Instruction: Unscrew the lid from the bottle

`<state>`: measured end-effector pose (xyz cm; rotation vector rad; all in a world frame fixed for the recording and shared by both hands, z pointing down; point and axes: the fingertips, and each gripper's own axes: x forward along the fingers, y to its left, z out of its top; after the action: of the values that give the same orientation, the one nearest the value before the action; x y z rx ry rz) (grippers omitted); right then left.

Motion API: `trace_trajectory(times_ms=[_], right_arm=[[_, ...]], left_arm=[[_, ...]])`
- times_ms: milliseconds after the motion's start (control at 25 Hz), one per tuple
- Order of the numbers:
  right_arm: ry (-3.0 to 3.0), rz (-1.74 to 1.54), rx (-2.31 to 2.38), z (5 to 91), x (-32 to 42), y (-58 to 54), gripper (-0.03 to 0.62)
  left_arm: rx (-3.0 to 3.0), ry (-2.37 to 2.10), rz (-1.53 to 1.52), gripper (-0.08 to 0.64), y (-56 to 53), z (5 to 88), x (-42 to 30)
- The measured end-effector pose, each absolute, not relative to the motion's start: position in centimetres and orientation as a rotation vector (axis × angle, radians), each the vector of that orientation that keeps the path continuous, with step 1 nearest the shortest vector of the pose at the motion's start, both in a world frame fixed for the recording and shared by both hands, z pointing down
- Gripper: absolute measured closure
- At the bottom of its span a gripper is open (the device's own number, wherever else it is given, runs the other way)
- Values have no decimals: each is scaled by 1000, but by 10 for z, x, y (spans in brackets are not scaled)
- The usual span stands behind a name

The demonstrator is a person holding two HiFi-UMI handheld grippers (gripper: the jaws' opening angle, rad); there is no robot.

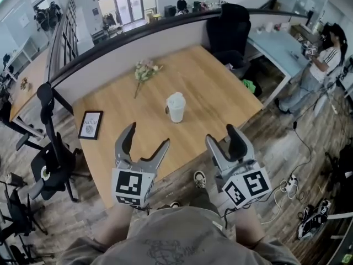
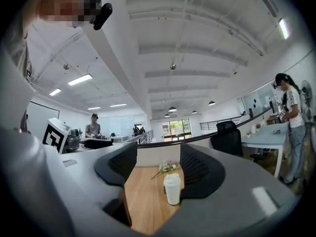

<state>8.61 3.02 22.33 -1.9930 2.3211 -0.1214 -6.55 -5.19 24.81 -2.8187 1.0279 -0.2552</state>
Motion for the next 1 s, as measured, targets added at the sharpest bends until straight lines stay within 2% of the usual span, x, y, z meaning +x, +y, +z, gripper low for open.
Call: trace_trajectory(times_ms=[680,1000], right_arm=[[2642,-167,-1613,226,182,-134,333],[2767,-194,-1426,241,183,-178,333]], left_arm=[[-2695,1374,-266,129,-160,244,24],[-2597,1456,-328,126,-171,253,34]])
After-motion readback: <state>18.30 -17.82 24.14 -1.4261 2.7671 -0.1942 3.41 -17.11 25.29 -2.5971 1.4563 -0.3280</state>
